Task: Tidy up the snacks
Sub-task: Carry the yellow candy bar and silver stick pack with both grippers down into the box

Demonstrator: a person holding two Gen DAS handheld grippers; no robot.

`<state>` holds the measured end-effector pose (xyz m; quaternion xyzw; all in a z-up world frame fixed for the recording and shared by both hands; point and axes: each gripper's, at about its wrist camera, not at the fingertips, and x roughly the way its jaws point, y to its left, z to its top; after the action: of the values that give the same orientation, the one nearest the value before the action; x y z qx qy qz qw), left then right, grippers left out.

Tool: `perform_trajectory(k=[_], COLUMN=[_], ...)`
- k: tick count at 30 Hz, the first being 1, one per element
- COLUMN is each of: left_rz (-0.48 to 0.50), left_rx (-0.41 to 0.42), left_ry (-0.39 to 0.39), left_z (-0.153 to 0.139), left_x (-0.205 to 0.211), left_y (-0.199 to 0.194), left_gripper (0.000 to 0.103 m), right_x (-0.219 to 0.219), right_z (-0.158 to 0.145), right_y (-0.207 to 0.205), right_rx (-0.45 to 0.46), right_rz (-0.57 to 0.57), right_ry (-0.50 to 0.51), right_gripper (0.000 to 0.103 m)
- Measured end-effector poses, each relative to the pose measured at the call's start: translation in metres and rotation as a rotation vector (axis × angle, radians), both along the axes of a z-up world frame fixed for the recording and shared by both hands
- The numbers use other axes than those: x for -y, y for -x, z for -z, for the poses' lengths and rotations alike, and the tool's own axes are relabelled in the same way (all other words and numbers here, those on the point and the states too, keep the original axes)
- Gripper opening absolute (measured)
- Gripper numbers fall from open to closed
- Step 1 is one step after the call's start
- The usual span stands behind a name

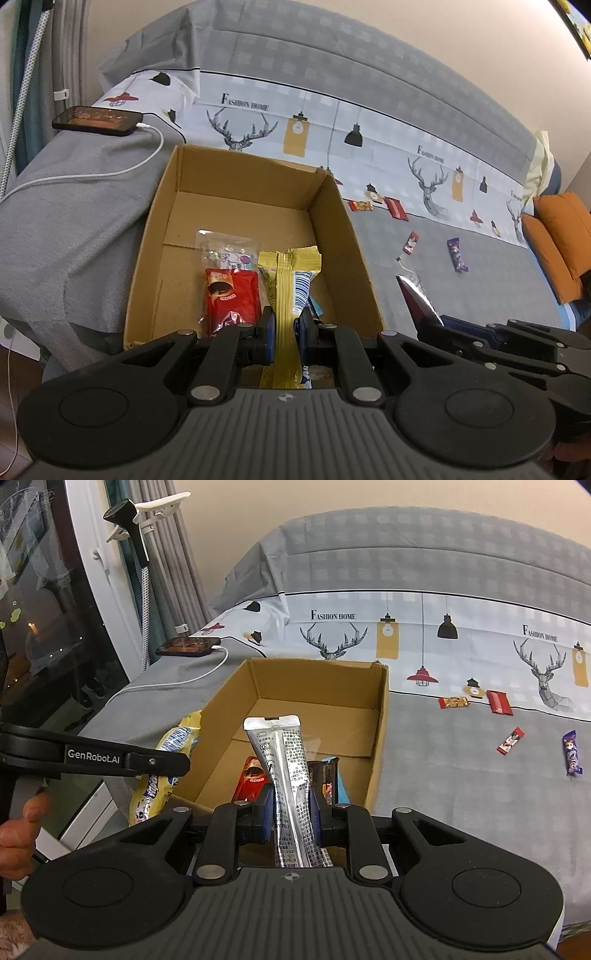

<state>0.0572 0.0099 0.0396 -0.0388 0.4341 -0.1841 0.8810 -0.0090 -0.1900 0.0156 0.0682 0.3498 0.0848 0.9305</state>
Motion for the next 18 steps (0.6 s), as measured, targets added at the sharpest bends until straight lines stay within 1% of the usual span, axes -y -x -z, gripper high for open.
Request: perform_trajectory(k=[9,18], left_rz=[-0.053,-0.066], left_rx=[0.014,0.030], left_ry=[-0.004,-0.031], left_z=[-0.004,-0.005], left_x=[-0.012,-0.017], left_y=[-0.019,-0.040], left_gripper=[0.013,0.013], right_x=[-0.002,-0.012], right_z=[-0.001,-0.001], right_y=[-0.012,-0.038], right_rx=[-0.006,-0.003], right_rz=[-0.003,-0.031], right_ry=[-0.003,-0.017], right_gripper=[0.022,0.022])
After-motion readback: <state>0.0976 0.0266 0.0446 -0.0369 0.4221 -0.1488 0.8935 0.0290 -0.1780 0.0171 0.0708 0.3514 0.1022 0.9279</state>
